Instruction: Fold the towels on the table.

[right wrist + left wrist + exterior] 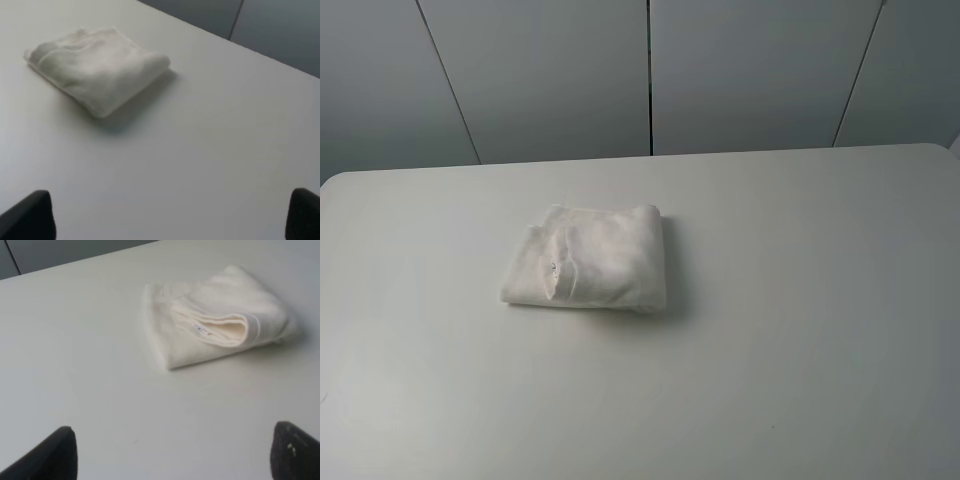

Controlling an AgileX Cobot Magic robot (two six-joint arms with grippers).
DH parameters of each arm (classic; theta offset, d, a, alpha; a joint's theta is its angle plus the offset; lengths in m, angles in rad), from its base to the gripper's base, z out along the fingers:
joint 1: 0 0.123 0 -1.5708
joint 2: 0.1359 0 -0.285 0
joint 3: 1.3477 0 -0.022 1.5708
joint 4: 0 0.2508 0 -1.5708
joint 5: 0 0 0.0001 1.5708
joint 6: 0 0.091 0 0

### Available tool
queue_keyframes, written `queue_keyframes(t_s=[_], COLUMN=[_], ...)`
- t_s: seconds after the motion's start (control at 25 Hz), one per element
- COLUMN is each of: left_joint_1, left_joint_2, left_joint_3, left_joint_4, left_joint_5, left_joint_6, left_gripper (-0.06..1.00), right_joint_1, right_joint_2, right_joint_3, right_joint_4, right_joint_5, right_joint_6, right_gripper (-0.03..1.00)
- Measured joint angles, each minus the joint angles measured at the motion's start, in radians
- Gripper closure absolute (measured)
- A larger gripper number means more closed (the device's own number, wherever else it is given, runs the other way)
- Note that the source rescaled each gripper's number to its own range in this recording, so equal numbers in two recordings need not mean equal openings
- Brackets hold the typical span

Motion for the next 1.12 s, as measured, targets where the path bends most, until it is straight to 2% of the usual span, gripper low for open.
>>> queue_keyframes(t_s=[0.16, 0.28, 0.36, 0.48, 0.56, 1.12], left_joint_1=[0.048, 0.147, 0.232, 0.335, 0.366, 0.366], left_joint_2=[0.0, 0.0, 0.0, 0.0, 0.0, 0.0], left_joint_3=[0.0, 0.0, 0.0, 0.0, 0.0, 0.0], left_joint_4=[0.0, 0.0, 0.0, 0.0, 0.0, 0.0], left_joint_5=[0.0, 0.0, 0.0, 0.0, 0.0, 0.0], left_joint_6=[-0.011, -0.012, -0.014, -0.014, -0.014, -0.014], left_gripper=[-0.05, -0.05, -0.05, -0.05, -0.05, -0.05], right_joint_1=[-0.178, -0.307, -0.359, -0.371, -0.371, -0.372], right_joint_2=[0.0, 0.0, 0.0, 0.0, 0.0, 0.0], right_joint_3=[0.0, 0.0, 0.0, 0.0, 0.0, 0.0], right_joint_4=[0.0, 0.0, -0.002, -0.002, -0.002, 0.006], right_joint_5=[0.0, 0.0, 0.0, -0.001, -0.001, -0.001], right_joint_6=[0.002, 0.004, 0.004, 0.004, 0.004, 0.004], right_gripper=[-0.03, -0.03, -0.03, -0.03, -0.03, -0.03])
